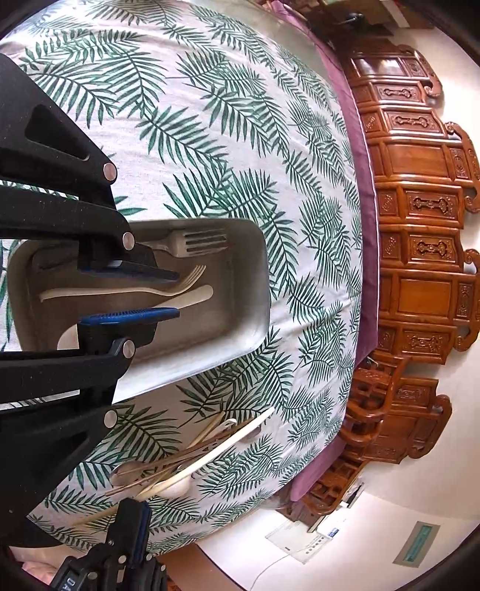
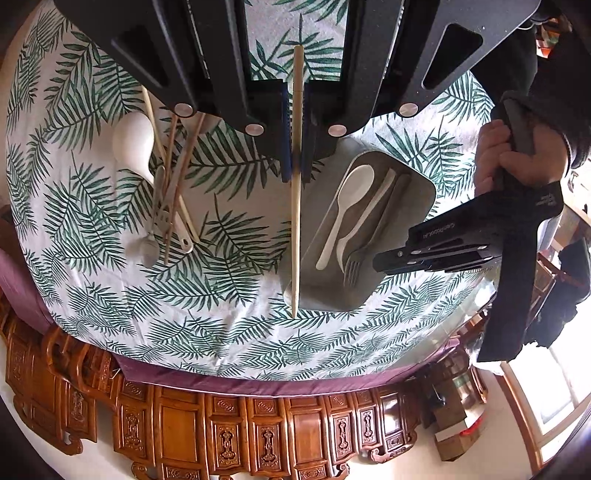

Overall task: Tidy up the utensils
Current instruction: 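Lower the white fork into the tray with the left gripper and release, then lay the wooden chopstick into the tray with the right gripper and release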

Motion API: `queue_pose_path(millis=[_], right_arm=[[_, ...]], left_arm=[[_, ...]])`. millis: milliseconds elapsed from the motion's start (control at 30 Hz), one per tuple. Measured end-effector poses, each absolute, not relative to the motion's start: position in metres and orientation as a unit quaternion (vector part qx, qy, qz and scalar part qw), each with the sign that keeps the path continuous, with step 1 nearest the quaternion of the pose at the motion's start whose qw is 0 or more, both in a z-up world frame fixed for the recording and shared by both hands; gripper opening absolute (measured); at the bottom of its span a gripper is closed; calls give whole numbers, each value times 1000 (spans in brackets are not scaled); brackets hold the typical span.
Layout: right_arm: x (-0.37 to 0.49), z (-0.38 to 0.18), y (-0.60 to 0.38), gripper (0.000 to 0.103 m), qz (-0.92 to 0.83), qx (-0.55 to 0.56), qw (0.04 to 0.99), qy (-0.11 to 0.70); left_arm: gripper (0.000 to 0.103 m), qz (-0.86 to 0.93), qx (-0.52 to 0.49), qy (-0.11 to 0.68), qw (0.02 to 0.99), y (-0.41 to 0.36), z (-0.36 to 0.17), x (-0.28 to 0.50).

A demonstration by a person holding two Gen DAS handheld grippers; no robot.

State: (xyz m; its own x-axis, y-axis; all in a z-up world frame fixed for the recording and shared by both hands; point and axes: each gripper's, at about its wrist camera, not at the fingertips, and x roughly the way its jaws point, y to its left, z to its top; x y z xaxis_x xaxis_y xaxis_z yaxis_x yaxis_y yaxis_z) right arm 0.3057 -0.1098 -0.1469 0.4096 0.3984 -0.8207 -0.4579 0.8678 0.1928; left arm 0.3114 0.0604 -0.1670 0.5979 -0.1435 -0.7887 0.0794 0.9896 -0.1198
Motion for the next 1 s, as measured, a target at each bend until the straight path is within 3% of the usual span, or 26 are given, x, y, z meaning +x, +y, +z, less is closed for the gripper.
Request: queue_pose_path(millis=[400,500,600,733,1000], right_arm=[[325,-161,-64,6,279,-13,825,491],[332,-167,-54,6,283,-5,820,497],[339,-173,-45,6,282,2,817,504],[349,-181,-35,6,281,10,813,509],[352,-192,-22,7,282,13,811,513]], left_arm=[[24,-33,-42,420,906,97,-148,278],[38,-26,-35,410,911,103,-142,272],[41,-19,-31,403,914,108,-136,268],[66,-11,-34,384,923,117,-126,259],[82,3,-31,362,932,127,-115,246]])
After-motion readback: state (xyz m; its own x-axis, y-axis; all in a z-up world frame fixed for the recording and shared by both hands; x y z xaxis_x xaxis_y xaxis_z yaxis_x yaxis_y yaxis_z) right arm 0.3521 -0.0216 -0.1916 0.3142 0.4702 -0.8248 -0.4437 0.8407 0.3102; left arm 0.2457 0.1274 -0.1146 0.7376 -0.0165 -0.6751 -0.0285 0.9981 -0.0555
